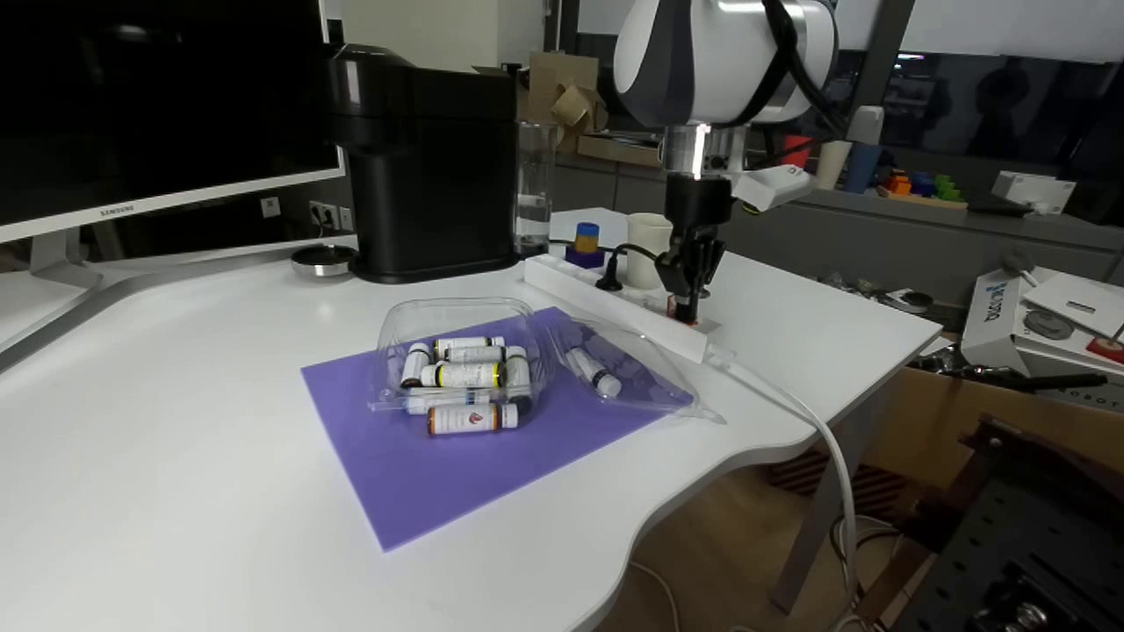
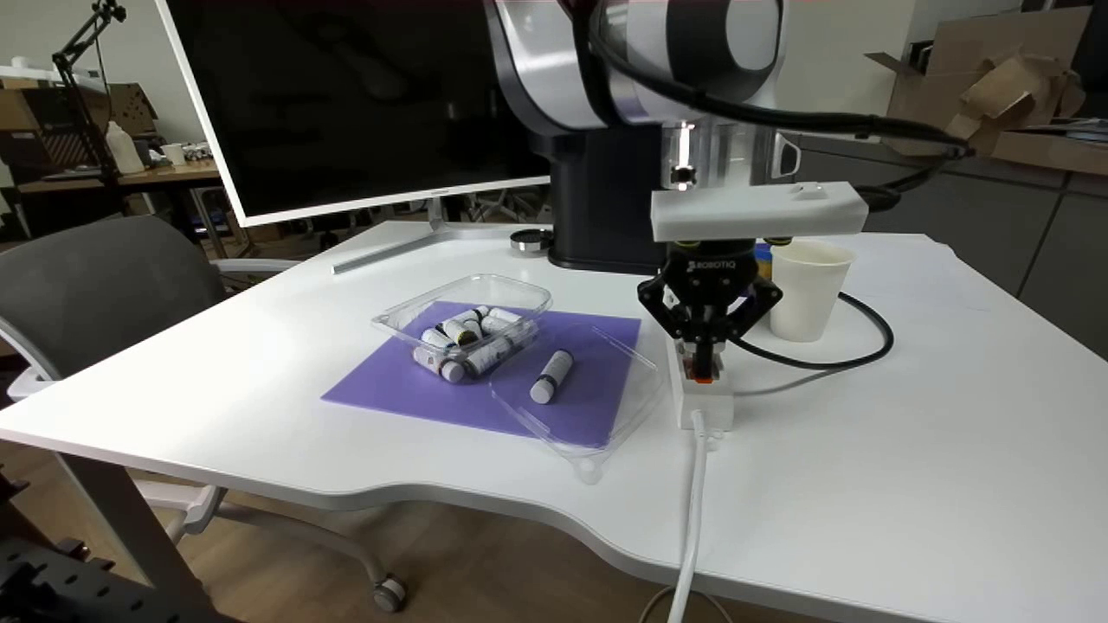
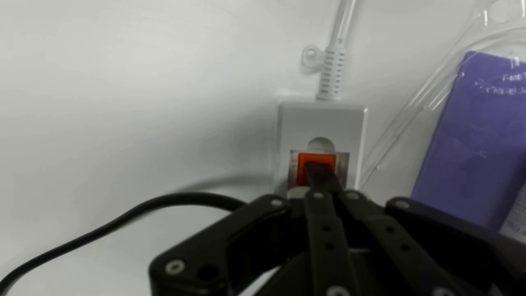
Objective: Turn off the white extension cable
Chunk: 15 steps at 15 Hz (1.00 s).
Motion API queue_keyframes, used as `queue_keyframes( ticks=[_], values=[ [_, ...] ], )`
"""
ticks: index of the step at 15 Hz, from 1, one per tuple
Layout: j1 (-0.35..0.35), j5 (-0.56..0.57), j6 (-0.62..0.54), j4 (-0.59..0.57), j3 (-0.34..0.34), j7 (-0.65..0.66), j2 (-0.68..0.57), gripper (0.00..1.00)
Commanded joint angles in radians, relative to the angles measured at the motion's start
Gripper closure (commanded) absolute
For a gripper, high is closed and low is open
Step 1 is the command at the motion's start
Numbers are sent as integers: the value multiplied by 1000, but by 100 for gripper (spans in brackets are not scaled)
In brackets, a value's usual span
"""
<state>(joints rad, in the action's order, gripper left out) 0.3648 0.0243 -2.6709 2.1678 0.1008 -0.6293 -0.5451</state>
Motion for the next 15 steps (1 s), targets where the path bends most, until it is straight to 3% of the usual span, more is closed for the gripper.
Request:
queue_keyframes(
  ticks=[1,7,15],
  values=[
    [-47,52,-35,-19,31,120,-60,100],
    [-65,98,-32,13,38,194,-24,100],
    [-44,75,-12,216,-18,120,219,100]
  ],
)
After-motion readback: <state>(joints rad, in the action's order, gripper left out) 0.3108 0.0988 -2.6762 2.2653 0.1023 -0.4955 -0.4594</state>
